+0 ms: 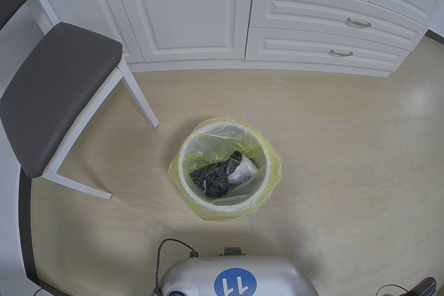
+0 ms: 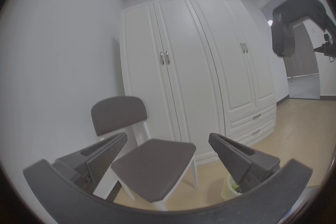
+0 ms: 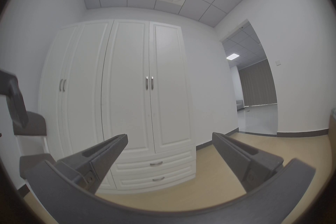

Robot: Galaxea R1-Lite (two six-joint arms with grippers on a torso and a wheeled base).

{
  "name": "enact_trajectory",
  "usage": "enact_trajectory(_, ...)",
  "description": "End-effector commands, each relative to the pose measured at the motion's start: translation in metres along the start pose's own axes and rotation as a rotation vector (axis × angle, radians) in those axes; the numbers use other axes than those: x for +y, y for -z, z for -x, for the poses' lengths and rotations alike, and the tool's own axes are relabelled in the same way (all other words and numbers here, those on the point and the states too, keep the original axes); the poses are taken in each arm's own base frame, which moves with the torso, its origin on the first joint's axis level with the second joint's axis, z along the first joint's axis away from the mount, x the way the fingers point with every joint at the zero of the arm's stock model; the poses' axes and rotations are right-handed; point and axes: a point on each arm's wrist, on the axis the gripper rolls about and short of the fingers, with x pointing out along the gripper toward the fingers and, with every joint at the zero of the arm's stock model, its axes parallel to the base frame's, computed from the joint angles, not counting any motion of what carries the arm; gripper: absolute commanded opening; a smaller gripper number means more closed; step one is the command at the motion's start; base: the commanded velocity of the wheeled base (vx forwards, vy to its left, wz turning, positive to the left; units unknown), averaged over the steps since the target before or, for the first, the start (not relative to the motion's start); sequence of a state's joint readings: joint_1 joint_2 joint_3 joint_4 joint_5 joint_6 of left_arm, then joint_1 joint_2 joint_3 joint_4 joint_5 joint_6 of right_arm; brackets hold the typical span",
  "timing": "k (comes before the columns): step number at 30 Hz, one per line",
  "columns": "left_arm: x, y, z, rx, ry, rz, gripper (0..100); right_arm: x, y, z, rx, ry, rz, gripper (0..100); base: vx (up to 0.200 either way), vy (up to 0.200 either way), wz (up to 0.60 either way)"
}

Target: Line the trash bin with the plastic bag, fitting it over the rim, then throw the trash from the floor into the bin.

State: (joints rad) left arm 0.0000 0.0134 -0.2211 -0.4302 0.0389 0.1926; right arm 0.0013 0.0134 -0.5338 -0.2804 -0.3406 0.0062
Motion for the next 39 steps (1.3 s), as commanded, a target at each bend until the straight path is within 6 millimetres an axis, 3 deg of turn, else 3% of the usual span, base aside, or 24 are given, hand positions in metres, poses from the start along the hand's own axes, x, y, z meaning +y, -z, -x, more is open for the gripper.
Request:
enact_trajectory(1, -0.010, 0.054, 0.008, 0.138, 0.020, 0.030, 100, -0.002, 0.058, 0.003, 0.084, 0.006, 0.039, 100, 0.000, 0.000, 0.00)
enact_trajectory(7, -0.012, 0.065, 0.010, 0.231, 0.027, 0.081, 100, -0.003, 0.074, 0.005, 0.095, 0.015, 0.048, 100, 0.000, 0.000, 0.00)
enact_trajectory(12, -0.015, 0.086, 0.018, 0.462, 0.011, 0.051, 100, -0.004, 0.095, 0.009, 0.160, 0.014, 0.081, 100, 0.000, 0.000, 0.00)
enact_trajectory(17, -0.016, 0.095, 0.023, 0.563, 0.024, 0.049, 100, -0.005, 0.104, 0.011, 0.192, 0.011, 0.106, 100, 0.000, 0.000, 0.00)
enact_trajectory(30, -0.017, 0.097, 0.024, 0.584, 0.038, 0.058, 100, -0.008, 0.131, 0.020, 0.292, -0.008, 0.191, 100, 0.000, 0.000, 0.00)
enact_trajectory(39, -0.018, 0.097, 0.025, 0.582, 0.082, 0.130, 100, -0.007, 0.137, 0.022, 0.359, -0.063, 0.201, 100, 0.000, 0.000, 0.00)
